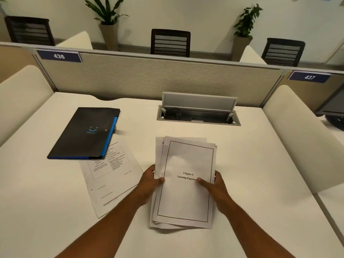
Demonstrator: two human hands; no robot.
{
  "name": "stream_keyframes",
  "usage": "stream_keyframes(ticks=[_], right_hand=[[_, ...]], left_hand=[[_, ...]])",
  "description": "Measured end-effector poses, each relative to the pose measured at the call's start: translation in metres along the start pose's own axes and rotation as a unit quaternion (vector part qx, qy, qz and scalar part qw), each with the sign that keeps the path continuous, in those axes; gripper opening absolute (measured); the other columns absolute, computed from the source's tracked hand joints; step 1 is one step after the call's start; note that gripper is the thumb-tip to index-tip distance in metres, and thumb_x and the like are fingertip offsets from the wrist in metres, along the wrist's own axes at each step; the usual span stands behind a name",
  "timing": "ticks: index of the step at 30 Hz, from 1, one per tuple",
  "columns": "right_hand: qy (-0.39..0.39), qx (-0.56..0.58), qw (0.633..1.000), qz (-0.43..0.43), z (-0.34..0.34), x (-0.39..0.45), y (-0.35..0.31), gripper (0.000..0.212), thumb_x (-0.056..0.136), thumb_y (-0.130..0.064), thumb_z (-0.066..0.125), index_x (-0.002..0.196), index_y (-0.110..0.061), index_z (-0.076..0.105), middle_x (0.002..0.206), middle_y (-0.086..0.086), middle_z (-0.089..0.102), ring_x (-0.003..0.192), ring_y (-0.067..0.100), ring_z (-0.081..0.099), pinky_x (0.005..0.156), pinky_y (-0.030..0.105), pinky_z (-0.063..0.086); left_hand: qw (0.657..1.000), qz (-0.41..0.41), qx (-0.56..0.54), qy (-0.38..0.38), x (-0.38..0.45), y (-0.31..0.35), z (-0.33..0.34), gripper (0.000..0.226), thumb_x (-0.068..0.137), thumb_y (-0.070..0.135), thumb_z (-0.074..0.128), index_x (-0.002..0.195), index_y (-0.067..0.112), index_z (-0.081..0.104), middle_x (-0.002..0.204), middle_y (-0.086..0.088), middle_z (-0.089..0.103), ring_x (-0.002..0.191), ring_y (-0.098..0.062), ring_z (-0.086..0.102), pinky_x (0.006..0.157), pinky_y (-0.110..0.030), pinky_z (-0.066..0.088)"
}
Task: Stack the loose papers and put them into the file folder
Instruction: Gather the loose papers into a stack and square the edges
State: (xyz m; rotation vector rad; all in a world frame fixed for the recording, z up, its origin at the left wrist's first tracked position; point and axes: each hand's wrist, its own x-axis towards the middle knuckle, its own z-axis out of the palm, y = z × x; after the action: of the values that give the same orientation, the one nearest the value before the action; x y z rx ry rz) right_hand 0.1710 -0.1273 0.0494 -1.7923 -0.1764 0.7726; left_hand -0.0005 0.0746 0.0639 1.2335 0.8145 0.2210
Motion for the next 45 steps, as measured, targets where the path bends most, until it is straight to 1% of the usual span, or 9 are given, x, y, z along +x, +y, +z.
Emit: stream_keyframes(ticks=[3, 8, 16, 21, 24, 27, 30, 37, 45], right_hand=[[-0.063, 0.104, 0.993, 0.004, -0.003, -0.001, -0.018, 0.053, 0.078, -0.013, 0.085, 0.125, -0.011, 0.063, 0.117, 0.008, 0.076, 0.105, 0.025, 0.074, 0.087, 0.039, 0.059], [0.010, 0.108, 0.992, -0.063, 0.004, -0.006, -0.052, 0.034, 0.082, 0.001, 0.078, 0.112, -0.012, 0.069, 0.106, 0.006, 0.078, 0.099, 0.029, 0.075, 0.078, 0.036, 0.060], [0.044, 0.059, 0.978, -0.195, 0.013, -0.021, -0.095, 0.045, 0.087, -0.003, 0.074, 0.122, -0.025, 0.054, 0.115, 0.000, 0.065, 0.106, 0.014, 0.063, 0.086, 0.029, 0.057], [0.080, 0.066, 0.976, -0.192, 0.021, -0.027, -0.095, 0.040, 0.088, -0.013, 0.076, 0.123, -0.022, 0.059, 0.113, -0.002, 0.068, 0.106, 0.017, 0.065, 0.090, 0.037, 0.058], [0.097, 0.099, 0.970, -0.199, 0.022, -0.034, -0.103, 0.037, 0.089, -0.016, 0.076, 0.122, -0.022, 0.060, 0.110, -0.001, 0.070, 0.102, 0.019, 0.067, 0.077, 0.026, 0.058], [0.080, 0.100, 0.970, -0.208, 0.020, -0.041, -0.102, 0.050, 0.086, -0.018, 0.079, 0.129, -0.022, 0.056, 0.113, -0.002, 0.068, 0.102, 0.014, 0.066, 0.069, 0.018, 0.059], [0.093, 0.092, 0.970, -0.207, 0.020, -0.044, -0.094, 0.053, 0.082, -0.014, 0.083, 0.128, -0.017, 0.058, 0.114, 0.001, 0.069, 0.105, 0.017, 0.066, 0.070, 0.015, 0.057], [0.072, 0.156, 0.965, -0.199, 0.020, -0.045, -0.098, 0.054, 0.079, -0.011, 0.084, 0.123, -0.022, 0.055, 0.113, 0.000, 0.070, 0.101, 0.015, 0.069, 0.073, 0.023, 0.060], [0.083, 0.123, 0.969, -0.198, 0.023, -0.043, -0.093, 0.044, 0.083, -0.008, 0.080, 0.116, -0.027, 0.058, 0.111, -0.002, 0.070, 0.101, 0.018, 0.069, 0.073, 0.024, 0.060]], left_hand=[[0.999, 0.022, -0.017, -0.022, -0.002, 0.016, 0.000, 0.041, 0.088, -0.006, 0.060, 0.121, 0.018, 0.059, 0.113, -0.006, 0.071, 0.104, -0.024, 0.068, 0.087, -0.036, 0.056], [0.988, 0.114, 0.074, 0.070, -0.002, 0.043, 0.012, 0.026, 0.098, 0.015, 0.051, 0.120, 0.028, 0.057, 0.114, 0.007, 0.068, 0.105, -0.012, 0.064, 0.094, -0.037, 0.053], [0.955, 0.261, 0.089, 0.105, -0.022, 0.081, 0.038, 0.029, 0.097, 0.028, 0.051, 0.121, 0.031, 0.037, 0.112, 0.017, 0.053, 0.103, -0.005, 0.057, 0.073, -0.016, 0.053], [0.957, 0.254, 0.061, 0.128, -0.023, 0.079, 0.042, 0.021, 0.098, 0.032, 0.047, 0.116, 0.038, 0.039, 0.109, 0.015, 0.057, 0.103, -0.009, 0.059, 0.076, -0.020, 0.054], [0.957, 0.254, 0.039, 0.135, -0.028, 0.082, 0.046, 0.029, 0.093, 0.043, 0.047, 0.120, 0.034, 0.042, 0.113, 0.008, 0.059, 0.103, -0.013, 0.062, 0.080, -0.028, 0.058], [0.953, 0.267, 0.040, 0.134, -0.033, 0.080, 0.043, 0.043, 0.087, 0.046, 0.051, 0.124, 0.028, 0.039, 0.113, 0.011, 0.057, 0.102, -0.010, 0.061, 0.074, -0.023, 0.058], [0.956, 0.260, 0.036, 0.132, -0.035, 0.073, 0.041, 0.026, 0.091, 0.037, 0.054, 0.115, 0.037, 0.043, 0.108, 0.014, 0.058, 0.100, -0.009, 0.061, 0.067, -0.017, 0.056], [0.953, 0.267, 0.039, 0.135, -0.035, 0.073, 0.042, 0.033, 0.086, 0.046, 0.051, 0.116, 0.034, 0.042, 0.110, 0.012, 0.058, 0.102, -0.010, 0.061, 0.071, -0.017, 0.056], [0.954, 0.269, 0.032, 0.128, -0.038, 0.072, 0.043, 0.020, 0.089, 0.042, 0.050, 0.108, 0.042, 0.042, 0.109, 0.016, 0.058, 0.102, -0.007, 0.061, 0.074, -0.017, 0.056]])
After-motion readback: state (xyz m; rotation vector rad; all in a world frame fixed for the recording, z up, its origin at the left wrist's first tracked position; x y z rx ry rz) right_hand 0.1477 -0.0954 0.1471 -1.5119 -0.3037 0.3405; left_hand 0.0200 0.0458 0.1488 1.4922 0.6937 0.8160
